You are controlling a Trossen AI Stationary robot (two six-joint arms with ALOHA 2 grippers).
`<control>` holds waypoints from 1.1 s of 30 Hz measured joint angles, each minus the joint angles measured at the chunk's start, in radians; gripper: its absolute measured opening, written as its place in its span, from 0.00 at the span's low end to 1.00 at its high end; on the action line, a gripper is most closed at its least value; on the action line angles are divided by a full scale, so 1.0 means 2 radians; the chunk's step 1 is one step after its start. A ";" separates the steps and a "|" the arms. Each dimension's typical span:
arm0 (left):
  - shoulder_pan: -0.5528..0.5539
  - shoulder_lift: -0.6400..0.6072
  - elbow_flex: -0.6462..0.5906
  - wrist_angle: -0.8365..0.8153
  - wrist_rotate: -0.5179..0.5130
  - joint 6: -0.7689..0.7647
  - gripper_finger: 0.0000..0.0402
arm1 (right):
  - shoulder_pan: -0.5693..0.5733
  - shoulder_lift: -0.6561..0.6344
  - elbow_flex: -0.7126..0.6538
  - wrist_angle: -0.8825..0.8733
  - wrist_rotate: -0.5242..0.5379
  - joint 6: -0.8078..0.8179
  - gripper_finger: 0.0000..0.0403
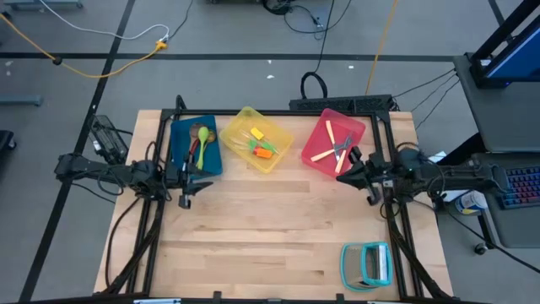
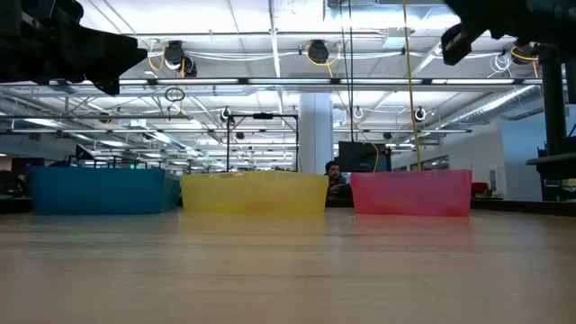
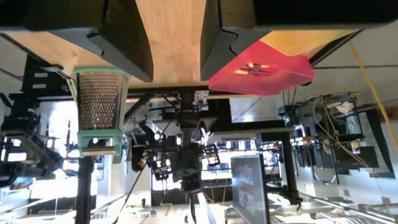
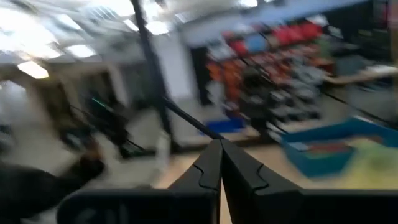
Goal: Pick & Place Kitchen Items
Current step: Return to Home Position
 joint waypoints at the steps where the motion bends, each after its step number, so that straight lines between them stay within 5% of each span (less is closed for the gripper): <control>1: 0.000 0.000 0.000 -0.004 0.000 0.000 0.34 | 0.011 0.000 0.006 -0.028 0.025 -0.020 0.00; 5: 0.000 0.000 0.000 -0.014 0.000 -0.002 0.34 | 0.056 -0.006 0.012 -0.075 0.115 -0.070 0.00; 16: 0.000 0.000 0.000 -0.017 0.000 -0.014 0.34 | 0.134 -0.073 0.013 -0.216 0.182 -0.131 0.00; 22: 0.000 0.000 0.000 -0.016 -0.008 -0.017 0.34 | 0.134 -0.117 0.013 -0.234 0.155 -0.151 0.00; 33: 0.000 0.000 0.000 -0.019 -0.102 -0.017 0.34 | 0.134 -0.217 -0.040 -0.223 0.131 -0.158 0.00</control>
